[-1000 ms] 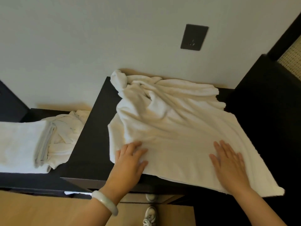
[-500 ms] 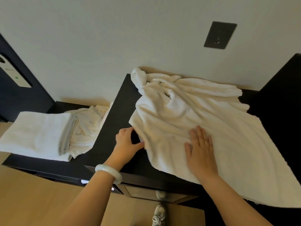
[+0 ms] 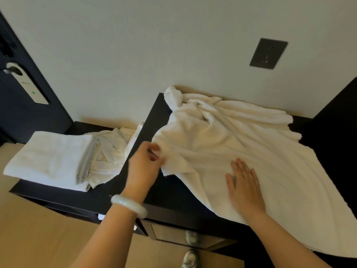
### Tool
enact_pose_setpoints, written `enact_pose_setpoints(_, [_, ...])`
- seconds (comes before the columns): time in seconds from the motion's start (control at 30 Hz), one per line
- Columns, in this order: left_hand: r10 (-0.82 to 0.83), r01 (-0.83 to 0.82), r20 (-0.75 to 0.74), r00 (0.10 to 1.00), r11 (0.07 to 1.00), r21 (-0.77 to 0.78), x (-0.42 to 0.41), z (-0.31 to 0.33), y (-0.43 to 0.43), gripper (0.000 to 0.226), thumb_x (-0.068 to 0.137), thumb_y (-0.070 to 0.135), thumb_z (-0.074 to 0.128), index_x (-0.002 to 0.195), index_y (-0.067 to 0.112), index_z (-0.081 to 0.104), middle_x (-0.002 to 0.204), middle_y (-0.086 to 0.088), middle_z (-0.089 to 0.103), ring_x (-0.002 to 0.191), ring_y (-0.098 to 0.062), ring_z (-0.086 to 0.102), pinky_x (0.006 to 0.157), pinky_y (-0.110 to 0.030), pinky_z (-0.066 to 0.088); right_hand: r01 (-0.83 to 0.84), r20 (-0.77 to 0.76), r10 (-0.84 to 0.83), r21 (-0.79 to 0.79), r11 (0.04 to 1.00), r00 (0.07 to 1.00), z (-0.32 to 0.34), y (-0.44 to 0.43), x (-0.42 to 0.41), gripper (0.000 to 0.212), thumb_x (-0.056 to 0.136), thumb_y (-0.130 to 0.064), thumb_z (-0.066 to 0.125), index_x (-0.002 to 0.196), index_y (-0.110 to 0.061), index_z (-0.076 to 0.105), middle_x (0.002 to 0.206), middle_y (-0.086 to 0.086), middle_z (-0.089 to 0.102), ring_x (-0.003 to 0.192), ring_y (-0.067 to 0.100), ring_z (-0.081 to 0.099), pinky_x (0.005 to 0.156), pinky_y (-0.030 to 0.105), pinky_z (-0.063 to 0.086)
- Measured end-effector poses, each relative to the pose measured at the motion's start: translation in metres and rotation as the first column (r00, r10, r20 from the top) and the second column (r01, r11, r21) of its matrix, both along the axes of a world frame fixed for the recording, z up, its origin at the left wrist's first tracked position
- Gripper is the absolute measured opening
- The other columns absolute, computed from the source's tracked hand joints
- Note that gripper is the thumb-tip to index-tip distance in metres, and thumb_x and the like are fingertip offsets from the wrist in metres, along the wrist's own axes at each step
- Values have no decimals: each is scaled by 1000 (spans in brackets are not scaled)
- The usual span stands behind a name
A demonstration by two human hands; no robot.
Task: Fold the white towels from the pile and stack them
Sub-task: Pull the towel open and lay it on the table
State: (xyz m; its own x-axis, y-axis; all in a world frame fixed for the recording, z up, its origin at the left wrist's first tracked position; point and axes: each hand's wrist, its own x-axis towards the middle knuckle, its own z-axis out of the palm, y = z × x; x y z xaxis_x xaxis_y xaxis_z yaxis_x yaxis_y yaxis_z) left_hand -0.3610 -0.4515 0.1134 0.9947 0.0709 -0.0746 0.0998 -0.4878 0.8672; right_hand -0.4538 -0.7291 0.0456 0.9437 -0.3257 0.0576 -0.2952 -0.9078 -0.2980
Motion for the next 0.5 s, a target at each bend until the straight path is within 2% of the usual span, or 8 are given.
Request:
enact_pose_setpoints(0.03, [56, -57, 24, 998, 998, 37, -3, -2, 18, 27, 85, 24, 72, 99, 39, 55, 81, 8, 64, 67, -4, 63, 51, -12, 42, 0, -3, 0, -10, 1000, 1000, 0, 0, 0, 56, 104, -40, 30, 156, -19, 24, 164, -4, 17, 151, 6, 8, 124, 31, -2])
enact_pose_setpoints(0.1, [97, -96, -61, 993, 995, 23, -6, -9, 45, 25, 90, 19, 68, 111, 30, 58, 83, 6, 65, 66, -8, 64, 56, -18, 46, 0, -23, -1, -40, 999, 1000, -1, 0, 0, 58, 104, -41, 29, 157, -19, 22, 164, -4, 15, 151, 7, 6, 124, 31, -3])
enact_pose_setpoints(0.17, [-62, 80, -203, 977, 994, 81, -9, -16, 52, 33, 88, 15, 69, 118, 24, 57, 98, 2, 63, 80, -11, 65, 71, -27, 53, -5, -42, 2, -62, 998, 999, -1, 0, 0, 59, 104, -42, 28, 157, -19, 19, 165, -3, 12, 151, 8, 3, 123, 32, -4])
enact_pose_setpoints(0.23, [-238, 305, -266, 934, 920, 245, -16, -22, 42, 44, 82, 21, 75, 122, 24, 55, 112, 2, 53, 101, -16, 56, 90, -31, 49, -3, -49, 0, -70, 998, 999, -1, 1, 1, 60, 104, -42, 28, 157, -19, 17, 165, -3, 10, 152, 8, 3, 124, 33, -4])
enact_pose_setpoints(0.3, [-314, 372, -207, 927, 846, 383, -23, -33, 20, 58, 77, 34, 78, 126, 25, 49, 116, 3, 39, 111, -17, 38, 97, -29, 39, -2, -51, -2, -77, 997, 999, -1, 1, 1, 59, 104, -41, 29, 157, -19, 18, 165, -3, 11, 152, 8, 4, 124, 33, -3])
enact_pose_setpoints(0.37, [-297, 312, -103, 949, 849, 427, -27, -42, -1, 62, 76, 44, 76, 124, 21, 45, 115, 2, 35, 107, -17, 31, 96, -28, 34, 0, -46, -4, -81, 997, 999, 0, 0, 1, 59, 103, -40, 30, 157, -18, 20, 165, -2, 12, 152, 9, 5, 124, 34, -1])
enact_pose_setpoints(0.43, [-242, 226, -4, 970, 900, 374, -27, -45, -16, 51, 83, 42, 71, 119, 19, 45, 112, 1, 37, 104, -18, 34, 94, -28, 36, -2, -53, -2, -83, 997, 999, 1, 1, 1, 59, 104, -40, 30, 157, -18, 19, 165, -3, 12, 151, 8, 5, 124, 33, -2])
enact_pose_setpoints(0.5, [-198, 181, 61, 978, 961, 210, -21, -42, -24, 25, 91, 26, 63, 111, 23, 50, 106, 5, 41, 100, -17, 43, 87, -26, 39, -3, -69, -3, -83, 997, 998, 2, 1, 1, 59, 104, -41, 29, 158, -19, 17, 165, -3, 9, 151, 7, 2, 124, 32, -3])
